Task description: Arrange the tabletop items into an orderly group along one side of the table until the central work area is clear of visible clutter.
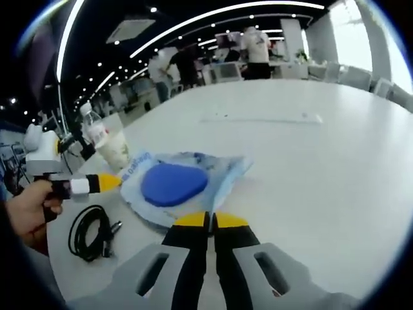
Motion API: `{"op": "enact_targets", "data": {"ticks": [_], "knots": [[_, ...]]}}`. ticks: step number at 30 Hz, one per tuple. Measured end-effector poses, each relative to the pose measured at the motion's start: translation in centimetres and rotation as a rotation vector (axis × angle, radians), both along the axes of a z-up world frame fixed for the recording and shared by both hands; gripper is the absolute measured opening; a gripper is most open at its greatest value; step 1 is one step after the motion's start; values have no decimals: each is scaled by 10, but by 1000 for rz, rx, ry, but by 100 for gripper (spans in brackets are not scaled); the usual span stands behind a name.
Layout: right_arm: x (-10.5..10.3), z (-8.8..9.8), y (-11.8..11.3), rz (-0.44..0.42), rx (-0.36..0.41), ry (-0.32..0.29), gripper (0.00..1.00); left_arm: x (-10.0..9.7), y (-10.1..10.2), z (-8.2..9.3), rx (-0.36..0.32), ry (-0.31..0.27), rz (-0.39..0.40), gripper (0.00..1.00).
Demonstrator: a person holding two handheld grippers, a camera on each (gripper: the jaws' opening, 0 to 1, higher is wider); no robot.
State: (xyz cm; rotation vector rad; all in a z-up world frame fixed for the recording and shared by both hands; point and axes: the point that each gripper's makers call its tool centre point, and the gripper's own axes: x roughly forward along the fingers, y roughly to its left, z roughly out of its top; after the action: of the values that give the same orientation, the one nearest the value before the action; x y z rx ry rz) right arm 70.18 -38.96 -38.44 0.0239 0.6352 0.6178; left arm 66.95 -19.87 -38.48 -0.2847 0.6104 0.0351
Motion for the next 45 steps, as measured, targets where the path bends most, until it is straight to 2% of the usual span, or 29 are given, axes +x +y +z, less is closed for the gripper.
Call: {"op": "enact_targets", "data": {"ticks": [11,14,18,19,22,24,26,28,33,38,41,43,45], "knots": [[2,-3,-3,-16,3,11,7,-1,1,0,3,-1,10,3],[1,-1,-5,-25,13,16,9,-4,2,3,37,-15,7,6],[6,12,-6,-61,87,-17,25,-8,6,5,29,-14,25,18],[7,16,-6,-65,99,-23,31,-10,6,7,32,-18,23,19],[7,27,-7,-62,110,-54,40,-11,5,14,35,-30,10,21],[7,35,-7,-54,126,-74,45,-11,3,20,37,-47,-1,24],[7,41,-8,-57,134,-84,55,-12,-1,27,43,-66,-30,27],[3,48,-9,-52,140,-94,63,-13,-6,34,51,-87,-62,33],[-11,52,-11,-32,143,-68,72,-21,-14,48,68,-118,-101,40],[-26,62,-13,-11,152,-69,79,-29,-21,61,73,-141,-142,48],[-36,69,-15,4,139,-79,83,-34,-28,72,79,-175,-186,54],[-41,72,-15,9,140,-79,85,-38,-33,73,60,-165,-216,55],[-48,76,-15,11,156,-75,87,-42,-35,75,53,-162,-226,60]]}}
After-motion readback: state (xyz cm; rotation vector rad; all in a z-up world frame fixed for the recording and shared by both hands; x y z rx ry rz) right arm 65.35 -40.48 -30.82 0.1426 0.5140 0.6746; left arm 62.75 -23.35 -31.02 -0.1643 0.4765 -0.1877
